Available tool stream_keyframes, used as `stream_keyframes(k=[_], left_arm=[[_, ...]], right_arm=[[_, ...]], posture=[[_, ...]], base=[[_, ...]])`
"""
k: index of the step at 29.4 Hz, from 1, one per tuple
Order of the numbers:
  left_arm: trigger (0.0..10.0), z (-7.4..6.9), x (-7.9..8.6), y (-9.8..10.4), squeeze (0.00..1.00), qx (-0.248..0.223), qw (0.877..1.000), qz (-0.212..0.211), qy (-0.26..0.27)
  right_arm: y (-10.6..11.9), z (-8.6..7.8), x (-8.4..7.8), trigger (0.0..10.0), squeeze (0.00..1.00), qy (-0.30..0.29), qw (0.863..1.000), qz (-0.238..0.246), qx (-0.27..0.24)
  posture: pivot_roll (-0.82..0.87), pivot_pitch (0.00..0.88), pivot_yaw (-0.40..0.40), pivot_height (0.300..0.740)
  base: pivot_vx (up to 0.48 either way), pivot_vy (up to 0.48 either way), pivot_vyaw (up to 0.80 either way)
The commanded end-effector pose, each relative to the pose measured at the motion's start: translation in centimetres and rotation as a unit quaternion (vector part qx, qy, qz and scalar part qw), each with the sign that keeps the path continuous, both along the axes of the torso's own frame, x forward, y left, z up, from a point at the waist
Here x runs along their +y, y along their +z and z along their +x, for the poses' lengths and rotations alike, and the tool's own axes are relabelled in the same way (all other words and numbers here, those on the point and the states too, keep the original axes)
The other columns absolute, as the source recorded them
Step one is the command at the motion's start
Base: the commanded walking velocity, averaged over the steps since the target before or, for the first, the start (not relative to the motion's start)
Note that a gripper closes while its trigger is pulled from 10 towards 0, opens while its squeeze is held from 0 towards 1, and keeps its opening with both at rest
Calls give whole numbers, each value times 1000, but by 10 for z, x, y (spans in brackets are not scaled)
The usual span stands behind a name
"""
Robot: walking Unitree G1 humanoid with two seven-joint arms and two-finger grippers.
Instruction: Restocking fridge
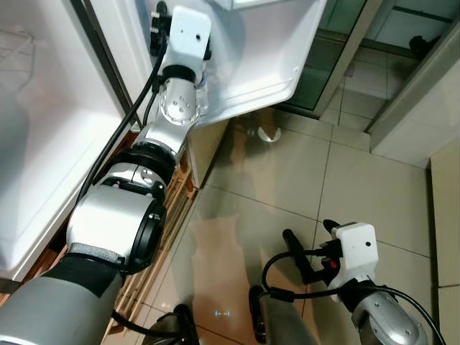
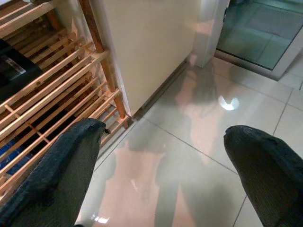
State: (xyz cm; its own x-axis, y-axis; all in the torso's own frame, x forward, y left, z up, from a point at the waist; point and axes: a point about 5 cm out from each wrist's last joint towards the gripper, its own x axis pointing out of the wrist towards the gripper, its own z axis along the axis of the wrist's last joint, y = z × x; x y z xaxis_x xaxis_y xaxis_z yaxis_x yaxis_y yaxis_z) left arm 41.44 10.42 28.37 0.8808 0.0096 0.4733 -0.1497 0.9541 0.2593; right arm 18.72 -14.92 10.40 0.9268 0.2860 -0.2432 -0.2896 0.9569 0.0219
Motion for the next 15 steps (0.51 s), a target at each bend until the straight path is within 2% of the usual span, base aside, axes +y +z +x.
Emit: stream_keyframes(k=[1, 2, 6, 8, 13, 15], left_arm=[[10000, 2, 3, 2, 1000, 21, 999, -31, -12], [10000, 3, 2, -4, 1000, 43, 997, -58, -34], [10000, 3, -1, -8, 1000, 56, 994, -72, -60], [10000, 1, -10, -11, 1000, 61, 989, -83, -109], [10000, -1, -14, -13, 1000, 62, 985, -90, -133], [10000, -5, -18, -18, 1000, 68, 979, -103, -162]], right_arm=[[-4, 1, -7, 10000, 0, -7, 1000, -1, 4], [-5, 10, -8, 10000, 0, -6, 1000, 1, -3], [-5, 21, -8, 10000, 0, -4, 1000, 3, -10], [-4, 33, -8, 10000, 0, -1, 1000, 5, -23], [-4, 42, -9, 10000, 0, 1, 1000, 6, -28], [-5, 49, -8, 10000, 0, 4, 999, 7, -33]], posture=[[-383, 95, 34, 736], [-361, 63, 36, 736], [-342, 31, 39, 736], [-319, 2, 38, 736], [-295, 0, 36, 736], [-274, 0, 38, 736]], base=[[0, 0, 0], [0, 0, 0], [0, 0, 0], [0, 0, 0], [0, 0, 0], [0, 0, 0]])
